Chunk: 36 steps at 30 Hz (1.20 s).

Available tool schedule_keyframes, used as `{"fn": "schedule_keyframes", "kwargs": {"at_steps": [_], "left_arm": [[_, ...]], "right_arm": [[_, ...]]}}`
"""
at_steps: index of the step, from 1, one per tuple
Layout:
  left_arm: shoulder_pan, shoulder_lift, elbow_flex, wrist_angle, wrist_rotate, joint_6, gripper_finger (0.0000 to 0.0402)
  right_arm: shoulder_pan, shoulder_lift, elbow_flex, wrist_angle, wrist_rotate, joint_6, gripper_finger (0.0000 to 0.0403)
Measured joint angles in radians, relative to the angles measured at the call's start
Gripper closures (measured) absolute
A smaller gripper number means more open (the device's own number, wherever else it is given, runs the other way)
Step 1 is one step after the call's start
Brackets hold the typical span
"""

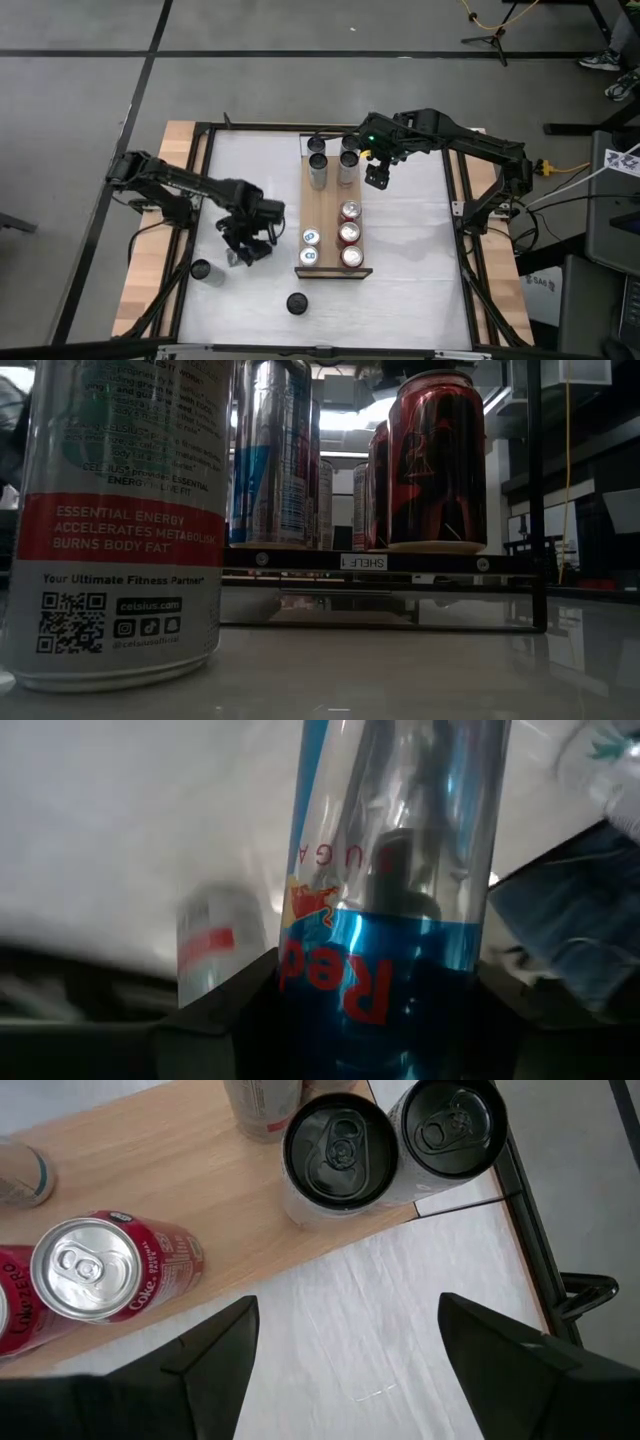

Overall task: Place canned beverage on shelf
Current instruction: Put the blue soda can on the shelf aligned with the other blue soda can

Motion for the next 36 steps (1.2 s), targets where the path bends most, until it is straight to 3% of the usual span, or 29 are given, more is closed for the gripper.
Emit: {"fn": "schedule_keyframes", "kwargs": {"at_steps": [14,27,36], "left_arm": [[0.225,0.001,-0.05,-0.053,0.267,-0.255,0.0189],[0.301,0.002,-0.29,-0.003,0.497,-0.267,0.0189],[0.302,0.002,-0.416,0.029,0.573,-0.267,0.0187]], "right_arm": [[0.0,0.0,0.0,0.037,0.0,-0.016,0.0104],[0.0,0.0,0.0,0.038,0.0,-0.029,0.0104],[0.0,0.0,0.0,0.039,0.0,-0.029,0.0104]]}}
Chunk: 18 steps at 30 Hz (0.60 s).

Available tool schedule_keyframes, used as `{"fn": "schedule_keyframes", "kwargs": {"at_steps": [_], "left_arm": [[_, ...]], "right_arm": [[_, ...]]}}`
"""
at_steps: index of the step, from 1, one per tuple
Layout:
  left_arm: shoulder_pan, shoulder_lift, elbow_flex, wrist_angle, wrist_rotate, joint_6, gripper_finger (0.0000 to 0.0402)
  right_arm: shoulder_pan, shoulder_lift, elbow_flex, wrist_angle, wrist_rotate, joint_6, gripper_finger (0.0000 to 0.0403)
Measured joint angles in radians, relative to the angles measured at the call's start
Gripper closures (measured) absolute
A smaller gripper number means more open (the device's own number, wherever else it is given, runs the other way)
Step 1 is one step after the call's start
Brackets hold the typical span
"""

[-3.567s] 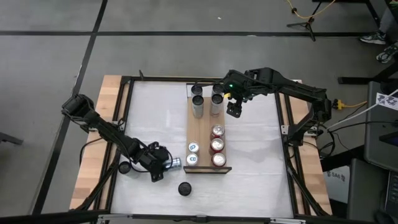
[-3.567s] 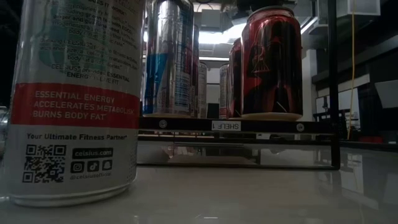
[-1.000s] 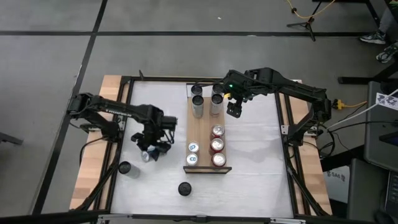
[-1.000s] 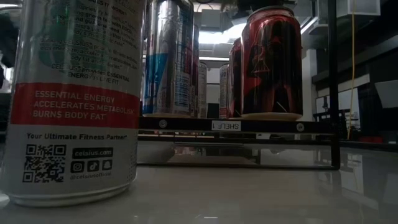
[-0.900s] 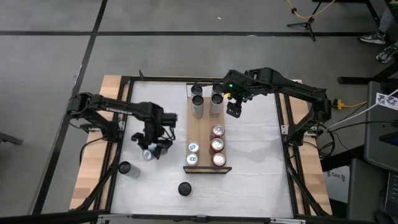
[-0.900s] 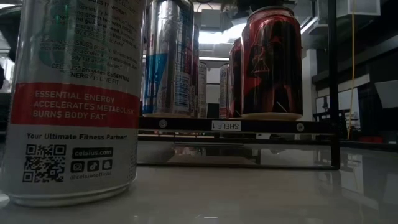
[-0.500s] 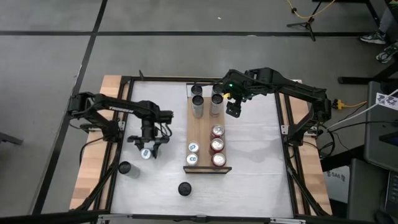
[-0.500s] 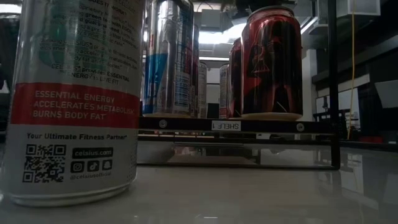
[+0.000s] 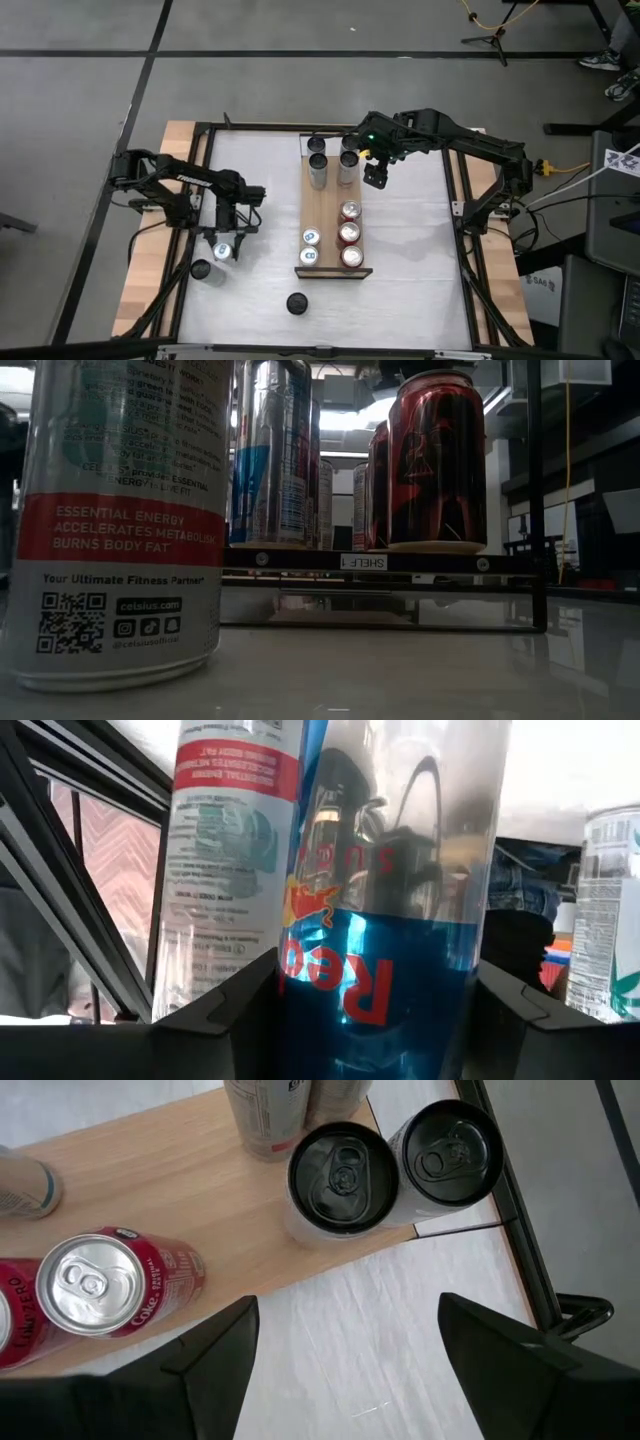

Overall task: Place canned beverage on shelf
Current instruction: Put the blue soda can on the shelf aligned with the other blue soda can

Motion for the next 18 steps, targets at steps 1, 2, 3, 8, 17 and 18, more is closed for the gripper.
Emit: {"fn": "schedule_keyframes", "kwargs": {"at_steps": [1,2,3,8,17,18], "left_arm": [[0.0,0.0,-0.005,0.001,-0.001,0.0,0.0185],[0.0,0.0,-0.008,0.002,-0.002,0.0,0.0183],[0.0,0.0,-0.011,0.002,-0.008,0.0,0.0179],[0.0,0.0,-0.015,0.007,-0.052,0.001,0.0161],[0.0,0.0,-0.015,0.026,-0.074,0.001,0.0155],[0.0,0.0,-0.015,0.026,-0.074,0.001,0.0155]], "right_arm": [[0.0,0.0,0.0,0.001,0.0,0.002,0.0104],[0.0,0.0,0.0,0.003,0.0,0.005,0.0104],[0.0,0.0,0.0,0.006,0.0,0.007,0.0104],[0.0,0.0,0.0,0.038,0.0,0.008,0.0104],[0.0,0.0,0.0,0.051,0.0,0.009,0.0104],[0.0,0.0,0.0,0.051,0.0,0.009,0.0104]]}}
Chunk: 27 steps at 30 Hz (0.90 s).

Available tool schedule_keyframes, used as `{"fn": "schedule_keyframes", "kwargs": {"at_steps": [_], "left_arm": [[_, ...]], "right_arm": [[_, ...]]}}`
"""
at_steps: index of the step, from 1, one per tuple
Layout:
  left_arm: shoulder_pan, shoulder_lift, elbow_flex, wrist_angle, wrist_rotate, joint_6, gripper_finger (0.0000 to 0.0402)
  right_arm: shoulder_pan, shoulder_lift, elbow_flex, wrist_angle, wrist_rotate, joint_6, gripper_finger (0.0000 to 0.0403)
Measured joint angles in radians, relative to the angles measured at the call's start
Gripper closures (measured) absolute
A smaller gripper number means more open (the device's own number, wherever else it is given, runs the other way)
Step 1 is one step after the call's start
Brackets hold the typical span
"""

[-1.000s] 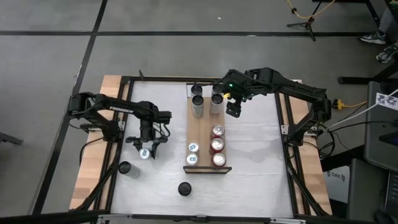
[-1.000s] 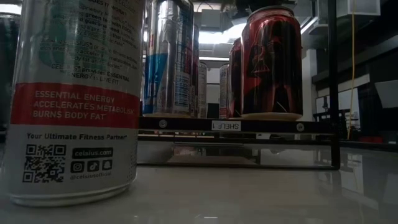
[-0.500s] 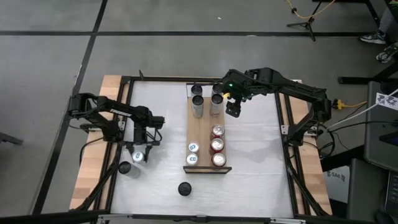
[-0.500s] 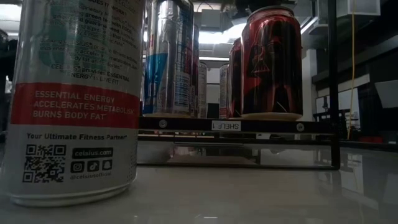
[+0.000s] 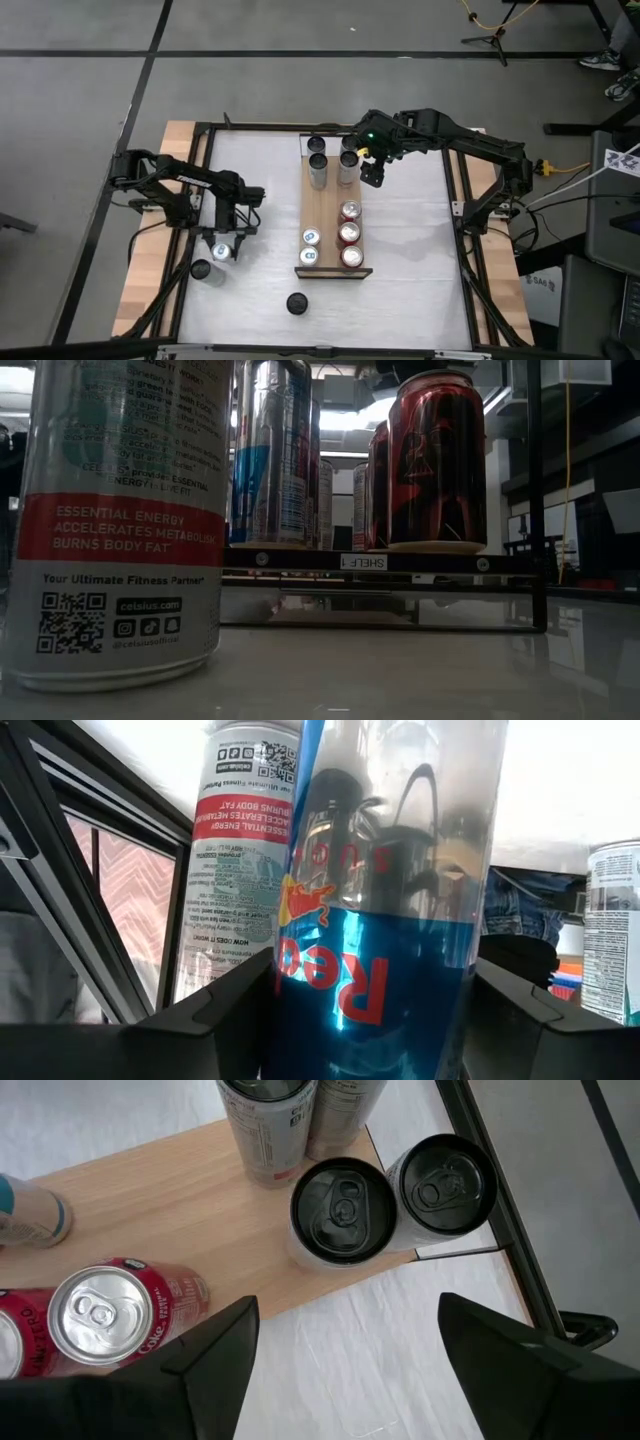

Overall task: Place canned beverage on shelf
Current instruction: Put the blue soda can on the shelf aligned with the other blue soda can

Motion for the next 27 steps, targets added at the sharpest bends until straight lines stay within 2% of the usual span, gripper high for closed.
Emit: {"fn": "schedule_keyframes", "kwargs": {"at_steps": [12,21,27], "left_arm": [[0.0,0.0,0.0,-0.003,-0.052,0.002,0.0154],[0.0,0.0,0.0,0.013,-0.052,0.035,0.0153],[0.0,0.0,0.0,0.036,-0.053,0.037,0.0131]], "right_arm": [[0.0,0.0,0.0,-0.001,0.0,0.002,0.0104],[0.0,0.0,0.0,-0.001,0.0,0.002,0.0104],[0.0,0.0,0.0,0.002,0.0,0.002,0.0104]]}}
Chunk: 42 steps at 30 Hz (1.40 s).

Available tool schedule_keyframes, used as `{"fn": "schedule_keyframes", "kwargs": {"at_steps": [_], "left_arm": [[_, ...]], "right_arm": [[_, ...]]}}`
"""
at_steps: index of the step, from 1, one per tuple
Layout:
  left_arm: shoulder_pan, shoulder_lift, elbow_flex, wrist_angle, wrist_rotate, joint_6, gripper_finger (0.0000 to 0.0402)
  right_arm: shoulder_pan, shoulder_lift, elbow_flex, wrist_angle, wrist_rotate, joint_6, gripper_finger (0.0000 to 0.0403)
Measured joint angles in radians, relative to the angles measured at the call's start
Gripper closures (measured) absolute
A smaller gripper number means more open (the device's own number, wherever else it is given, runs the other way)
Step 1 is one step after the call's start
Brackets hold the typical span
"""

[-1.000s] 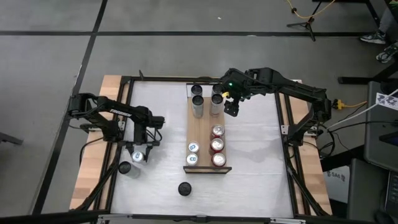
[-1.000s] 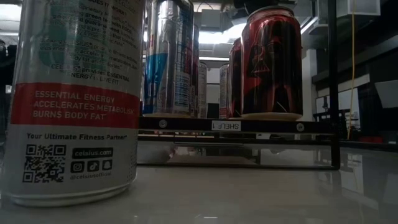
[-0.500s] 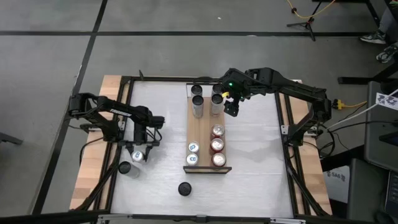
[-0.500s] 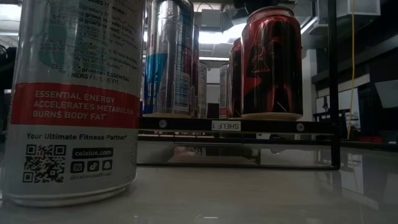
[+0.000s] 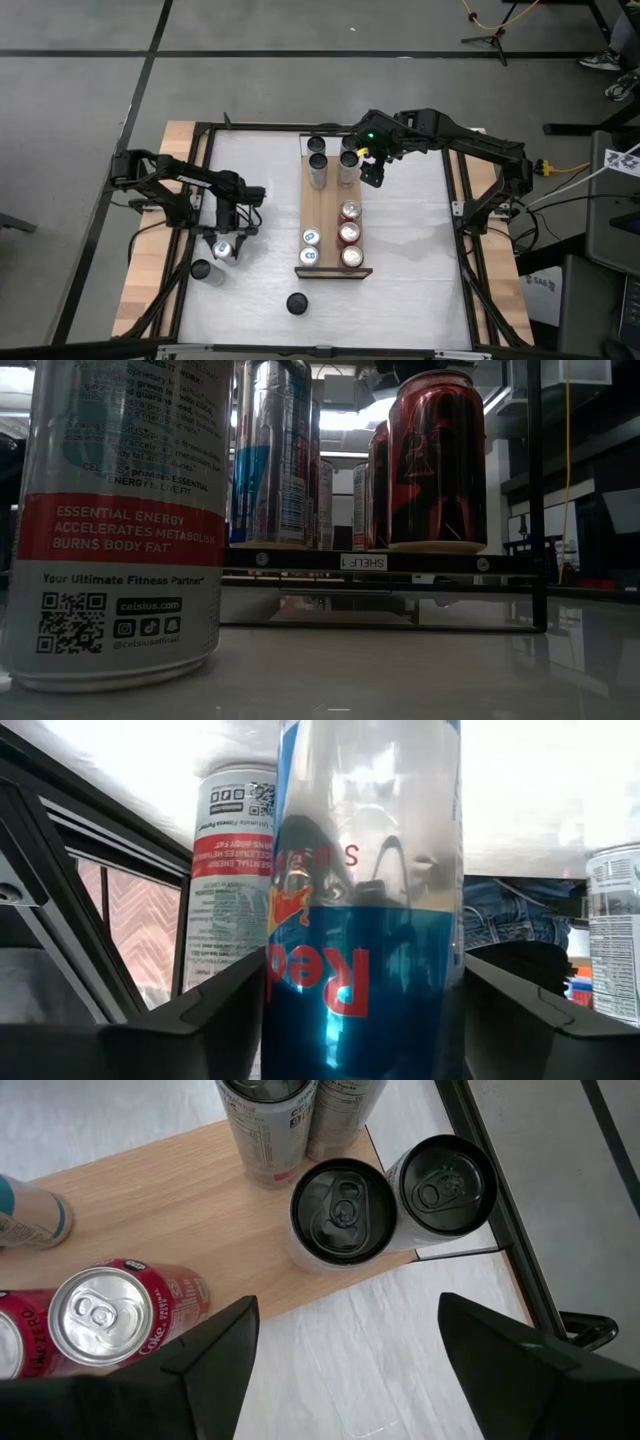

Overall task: Place canned beverage on shelf
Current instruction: Put the blue soda can on the shelf aligned with the other blue soda can

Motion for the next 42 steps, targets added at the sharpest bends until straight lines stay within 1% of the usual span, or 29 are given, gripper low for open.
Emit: {"fn": "schedule_keyframes", "kwargs": {"at_steps": [10,15,30,42], "left_arm": [[0.0,0.0,0.0,0.0,0.0,0.0,0.0063],[0.0,0.0,0.0,0.0,-0.013,0.001,0.0044],[0.0,-0.002,0.011,0.0,-0.062,0.045,0.004],[0.0,-0.002,0.117,-0.006,-0.215,0.054,0.004]], "right_arm": [[0.0,0.0,0.0,0.002,0.0,0.0,0.0104],[0.0,0.0,0.0,0.002,0.0,0.0,0.0104],[0.0,0.0,0.0,0.003,0.0,0.0,0.0104],[0.0,0.0,0.0,0.003,0.0,0.0,0.0104]]}}
